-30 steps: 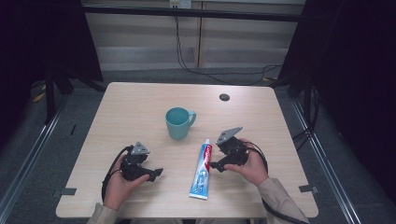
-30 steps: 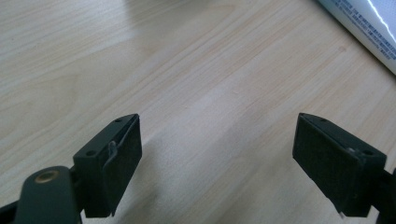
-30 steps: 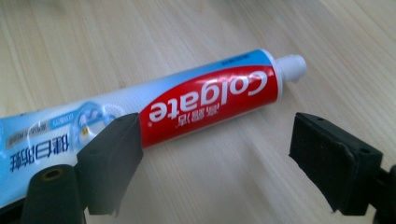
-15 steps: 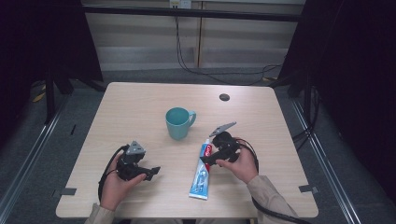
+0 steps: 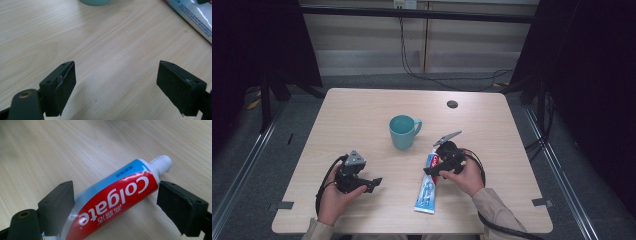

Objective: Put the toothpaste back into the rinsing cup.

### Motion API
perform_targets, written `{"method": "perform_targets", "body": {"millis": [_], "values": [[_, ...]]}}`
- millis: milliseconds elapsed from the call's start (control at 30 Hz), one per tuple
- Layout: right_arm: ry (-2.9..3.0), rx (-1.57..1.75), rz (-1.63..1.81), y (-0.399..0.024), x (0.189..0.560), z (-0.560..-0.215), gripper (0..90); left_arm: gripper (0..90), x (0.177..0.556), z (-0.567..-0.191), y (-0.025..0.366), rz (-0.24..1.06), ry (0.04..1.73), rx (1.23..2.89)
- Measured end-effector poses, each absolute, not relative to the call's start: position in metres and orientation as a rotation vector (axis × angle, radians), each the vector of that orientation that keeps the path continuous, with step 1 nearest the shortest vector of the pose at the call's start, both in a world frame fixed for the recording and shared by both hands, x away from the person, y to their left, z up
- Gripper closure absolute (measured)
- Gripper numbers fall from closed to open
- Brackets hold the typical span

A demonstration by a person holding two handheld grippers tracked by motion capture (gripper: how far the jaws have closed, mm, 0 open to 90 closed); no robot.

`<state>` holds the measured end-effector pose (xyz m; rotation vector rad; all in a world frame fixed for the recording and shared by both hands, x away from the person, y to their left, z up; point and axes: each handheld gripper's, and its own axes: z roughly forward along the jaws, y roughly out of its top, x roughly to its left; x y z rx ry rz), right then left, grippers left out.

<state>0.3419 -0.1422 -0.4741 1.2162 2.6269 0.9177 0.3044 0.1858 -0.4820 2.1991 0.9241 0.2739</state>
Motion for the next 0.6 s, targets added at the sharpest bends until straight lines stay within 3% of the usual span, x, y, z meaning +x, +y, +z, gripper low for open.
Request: {"method": "perform_targets", "body": {"millis": [333,600], "values": [[2.594,1.344,0.905,-0.1389,0.3437,-0.4784,14.7,16.0,0.3045,-0.4812,0.1862,0.283,0.914,2.203],[2.623,1.267,0.858,-0.1348,0.3424,-0.4814,34.6,16.1,0.3041,-0.4811,0.1864,0.288,0.918,2.193]]}}
